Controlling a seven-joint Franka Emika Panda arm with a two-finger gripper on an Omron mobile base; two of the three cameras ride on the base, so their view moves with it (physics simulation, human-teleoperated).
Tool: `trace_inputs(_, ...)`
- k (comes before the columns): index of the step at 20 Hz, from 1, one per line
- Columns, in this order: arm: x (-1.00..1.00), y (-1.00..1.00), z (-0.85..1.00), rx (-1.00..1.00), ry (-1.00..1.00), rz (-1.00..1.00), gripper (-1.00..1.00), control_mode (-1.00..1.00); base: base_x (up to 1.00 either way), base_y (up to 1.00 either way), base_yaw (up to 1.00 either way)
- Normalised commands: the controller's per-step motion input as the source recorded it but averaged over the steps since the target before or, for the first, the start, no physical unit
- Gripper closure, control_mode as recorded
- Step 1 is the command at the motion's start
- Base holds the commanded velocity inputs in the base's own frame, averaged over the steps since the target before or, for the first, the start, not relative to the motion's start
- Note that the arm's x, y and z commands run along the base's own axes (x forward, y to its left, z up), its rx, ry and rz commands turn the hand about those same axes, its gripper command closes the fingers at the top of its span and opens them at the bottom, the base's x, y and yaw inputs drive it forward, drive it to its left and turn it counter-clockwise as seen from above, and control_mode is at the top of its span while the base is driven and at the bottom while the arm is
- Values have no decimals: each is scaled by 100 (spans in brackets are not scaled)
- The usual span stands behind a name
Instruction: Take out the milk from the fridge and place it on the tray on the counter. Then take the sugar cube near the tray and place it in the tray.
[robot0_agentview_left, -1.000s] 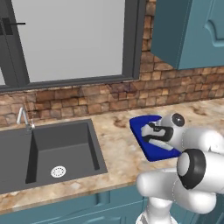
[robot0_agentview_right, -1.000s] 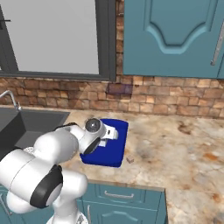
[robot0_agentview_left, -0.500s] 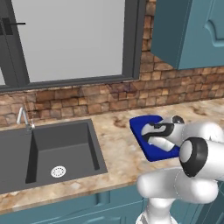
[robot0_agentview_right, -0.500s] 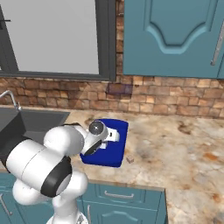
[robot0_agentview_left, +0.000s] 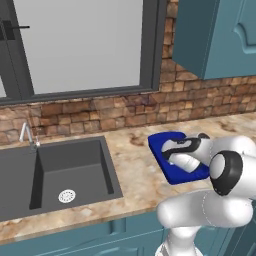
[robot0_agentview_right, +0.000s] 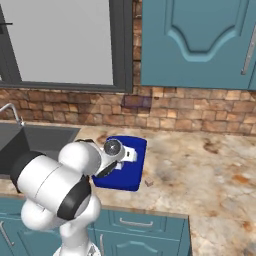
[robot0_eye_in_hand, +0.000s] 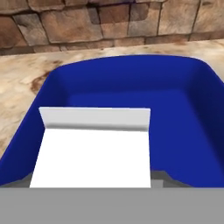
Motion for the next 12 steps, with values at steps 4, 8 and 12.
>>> trace_inputs(4, -28, 0, -37, -2, 0, 0, 100, -100, 0, 0, 0)
trace_inputs(8, -29, 5, -23, -2, 0, 0, -100, -100, 0, 0, 0)
trace_inputs(12, -29, 0, 0, 0, 0, 0, -100, -100, 0, 0, 0)
